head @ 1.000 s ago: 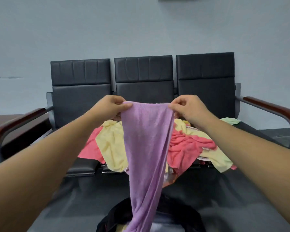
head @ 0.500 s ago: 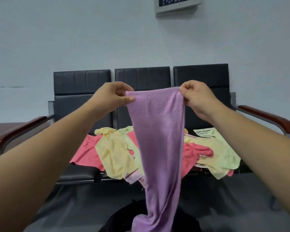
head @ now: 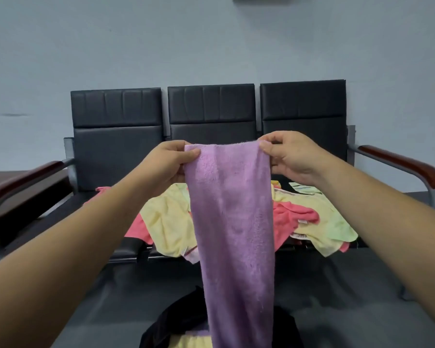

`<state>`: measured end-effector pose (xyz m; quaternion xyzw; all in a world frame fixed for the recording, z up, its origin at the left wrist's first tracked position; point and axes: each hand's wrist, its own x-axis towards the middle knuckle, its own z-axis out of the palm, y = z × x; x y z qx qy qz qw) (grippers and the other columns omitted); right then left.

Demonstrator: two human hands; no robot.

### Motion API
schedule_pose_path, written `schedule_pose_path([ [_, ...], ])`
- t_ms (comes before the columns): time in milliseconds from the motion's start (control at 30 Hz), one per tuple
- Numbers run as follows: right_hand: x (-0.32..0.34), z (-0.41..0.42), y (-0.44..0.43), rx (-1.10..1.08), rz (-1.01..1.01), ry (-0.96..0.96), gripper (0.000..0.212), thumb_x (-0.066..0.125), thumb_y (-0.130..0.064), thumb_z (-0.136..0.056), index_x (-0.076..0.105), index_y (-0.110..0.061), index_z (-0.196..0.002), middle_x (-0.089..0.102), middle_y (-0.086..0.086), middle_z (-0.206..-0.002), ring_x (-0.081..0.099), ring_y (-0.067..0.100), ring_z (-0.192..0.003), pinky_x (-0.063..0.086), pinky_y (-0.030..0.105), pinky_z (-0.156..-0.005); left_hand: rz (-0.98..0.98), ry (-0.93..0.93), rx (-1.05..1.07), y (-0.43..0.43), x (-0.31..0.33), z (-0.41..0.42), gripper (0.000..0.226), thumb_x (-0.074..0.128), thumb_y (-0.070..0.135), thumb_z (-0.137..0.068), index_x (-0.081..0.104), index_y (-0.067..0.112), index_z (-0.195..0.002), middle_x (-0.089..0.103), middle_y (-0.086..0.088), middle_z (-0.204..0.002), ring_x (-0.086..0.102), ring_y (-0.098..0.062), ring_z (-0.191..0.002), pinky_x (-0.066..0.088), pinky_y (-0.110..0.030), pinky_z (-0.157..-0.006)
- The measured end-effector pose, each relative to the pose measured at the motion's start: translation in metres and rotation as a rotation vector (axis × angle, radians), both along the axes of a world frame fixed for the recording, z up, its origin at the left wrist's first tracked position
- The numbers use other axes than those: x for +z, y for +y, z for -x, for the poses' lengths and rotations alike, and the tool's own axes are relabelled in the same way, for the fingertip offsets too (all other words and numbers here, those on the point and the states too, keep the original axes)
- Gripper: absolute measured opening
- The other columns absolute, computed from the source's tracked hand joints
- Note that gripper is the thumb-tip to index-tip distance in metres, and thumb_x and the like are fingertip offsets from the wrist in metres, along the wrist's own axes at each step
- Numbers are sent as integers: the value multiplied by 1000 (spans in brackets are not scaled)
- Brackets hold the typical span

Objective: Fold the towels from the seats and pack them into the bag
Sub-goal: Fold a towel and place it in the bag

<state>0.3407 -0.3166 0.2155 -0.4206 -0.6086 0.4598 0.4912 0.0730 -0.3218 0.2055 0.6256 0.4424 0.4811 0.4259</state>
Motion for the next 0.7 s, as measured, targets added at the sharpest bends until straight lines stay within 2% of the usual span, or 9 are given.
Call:
schedule_pose_path([
  [100, -19, -1, 0, 84, 89, -146, 11, 66, 3, -92, 67, -5, -100, 67, 7, -82, 70, 11, -68, 58, 26, -62, 39, 5, -75, -1, -18, -7, 23, 58, 12, -100, 68, -3, -114, 71, -10, -97, 69, -18, -83, 60, -28, -67],
  [200, -34, 0, 2, 287, 221, -170, 30, 68, 3, -90, 68, 1, -120, 76, 13, -99, 74, 22, -96, 62, 35, -83, 88, -45, -131, 2, -33, -18, 17, 57, 10, -100, 70, 1, -106, 69, -9, -92, 66, -16, -77, 57, -24, -64],
  [267, -41, 0, 4, 391, 269, -268, 27, 68, -1, -92, 70, 3, -119, 74, 16, -110, 71, 26, -102, 59, 39, -91, 120, -91, -138, 7, -40, -23, 18, 56, 9, -100, 70, 0, -107, 69, -10, -93, 65, -16, -77, 55, -25, -67],
  [367, -52, -2, 9, 344, 199, -547, 9, 72, -8, -90, 76, -2, -95, 71, 8, -82, 64, 19, -78, 59, 27, -70, 173, -153, -83, 19, -57, -24, 18, 57, 8, -99, 71, -1, -106, 74, -11, -96, 70, -17, -83, 57, -27, -77],
  [400, -56, -3, 11, 327, 192, -538, 7, 71, -8, -90, 76, -3, -91, 68, 5, -77, 62, 17, -75, 57, 26, -67, 197, -173, -54, 23, -66, -23, 18, 58, 8, -99, 71, -2, -107, 75, -12, -100, 71, -18, -88, 56, -28, -82],
  [500, -70, -4, 17, 318, 196, -310, 11, 62, -10, -97, 70, -5, -91, 65, 4, -80, 61, 17, -81, 56, 37, -83, 292, -278, 23, 37, -101, -16, 21, 59, 12, -99, 69, -2, -111, 75, -11, -107, 69, -19, -97, 56, -31, -88],
  [567, -83, -1, 19, 304, 205, -167, 16, 54, -12, -102, 64, -7, -91, 65, 2, -79, 62, 16, -82, 56, 41, -88, 326, -357, 67, 43, -125, -12, 25, 58, 17, -101, 67, -2, -115, 73, -12, -109, 67, -22, -100, 54, -36, -94],
  [600, -90, 2, 20, 287, 218, -116, 19, 50, -13, -104, 60, -8, -89, 66, 0, -76, 64, 15, -80, 57, 42, -86, 332, -390, 85, 45, -136, -11, 26, 57, 18, -101, 67, -2, -114, 73, -12, -108, 67, -21, -99, 55, -36, -91],
  [700, -119, 10, 24, 240, 278, -46, 24, 44, -12, -108, 56, -12, -87, 69, -5, -70, 68, 10, -73, 59, 38, -74, 349, -451, 63, 44, -162, -11, 24, 56, 23, -102, 68, 3, -105, 74, -7, -93, 69, -17, -84, 58, -27, -70],
])
